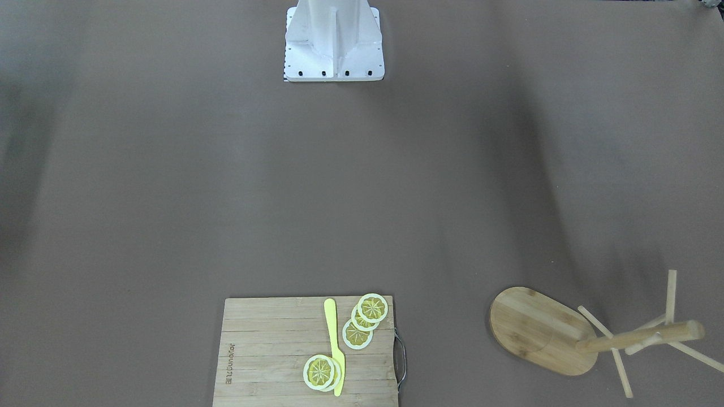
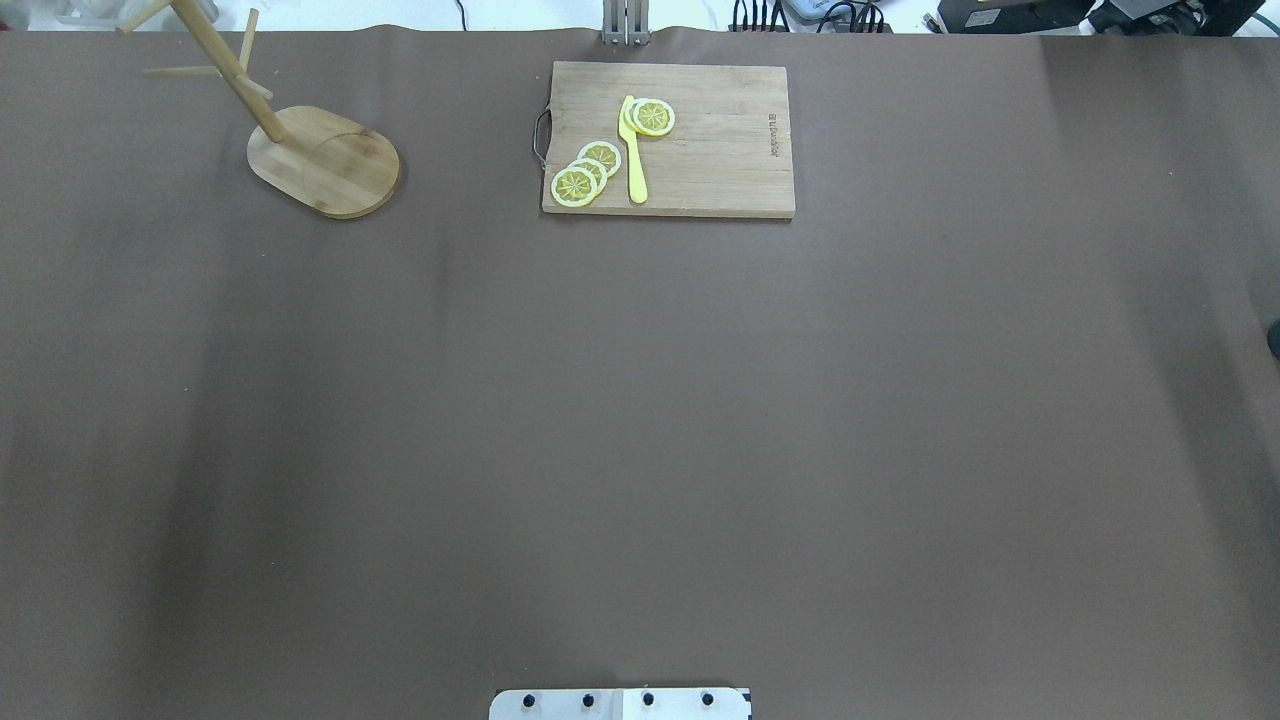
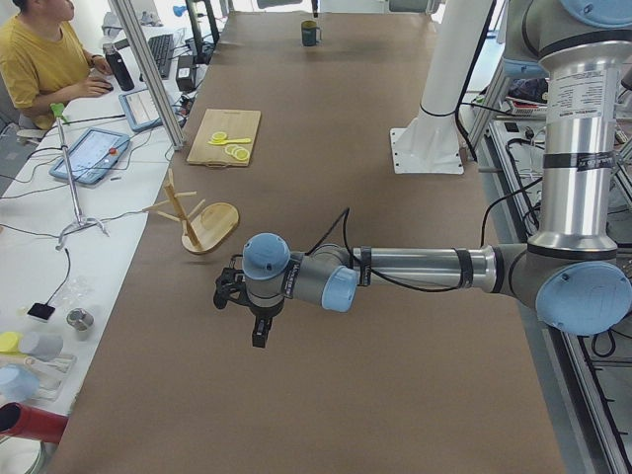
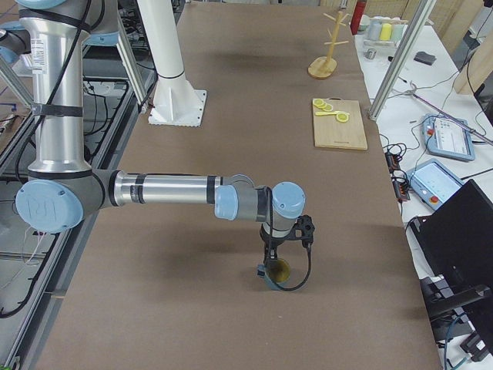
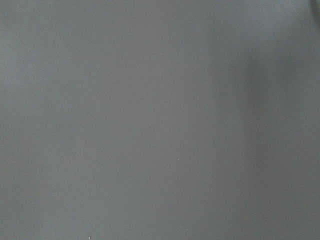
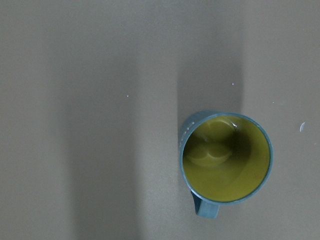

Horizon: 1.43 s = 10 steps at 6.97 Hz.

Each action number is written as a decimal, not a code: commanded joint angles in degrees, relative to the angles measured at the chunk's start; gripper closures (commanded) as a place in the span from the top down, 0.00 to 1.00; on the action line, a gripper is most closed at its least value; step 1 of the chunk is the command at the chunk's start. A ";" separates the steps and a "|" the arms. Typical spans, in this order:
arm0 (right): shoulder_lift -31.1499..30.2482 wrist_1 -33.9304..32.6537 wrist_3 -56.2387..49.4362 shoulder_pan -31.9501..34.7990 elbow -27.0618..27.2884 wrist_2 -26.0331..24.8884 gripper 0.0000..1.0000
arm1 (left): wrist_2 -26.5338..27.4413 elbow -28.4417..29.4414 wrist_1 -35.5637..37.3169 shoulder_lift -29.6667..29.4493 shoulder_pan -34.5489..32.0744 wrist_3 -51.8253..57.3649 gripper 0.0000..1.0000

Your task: Hang cup on storage rack

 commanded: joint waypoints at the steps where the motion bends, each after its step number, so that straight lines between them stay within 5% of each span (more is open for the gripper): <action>1: -0.47 -0.09 0.51 0.00 1.78 0.04 1.00 | 0.01 1.08 -4.04 0.21 0.12 0.07 0.98; 4: -1.27 6.30 0.42 0.00 -0.67 -0.39 1.00 | 0.02 2.76 -8.46 0.13 0.12 -0.19 0.98; 6: -0.05 10.07 0.51 0.00 -7.75 -0.40 1.00 | 0.10 2.85 -8.47 0.21 0.12 -0.28 0.98; 7: 1.01 14.98 1.38 0.00 -12.06 -0.22 0.98 | 0.10 2.76 -8.47 0.21 0.12 -0.28 0.98; 10: 2.77 15.29 3.15 0.00 -15.18 -0.66 0.85 | 0.02 2.50 -8.47 0.21 0.12 -0.37 0.98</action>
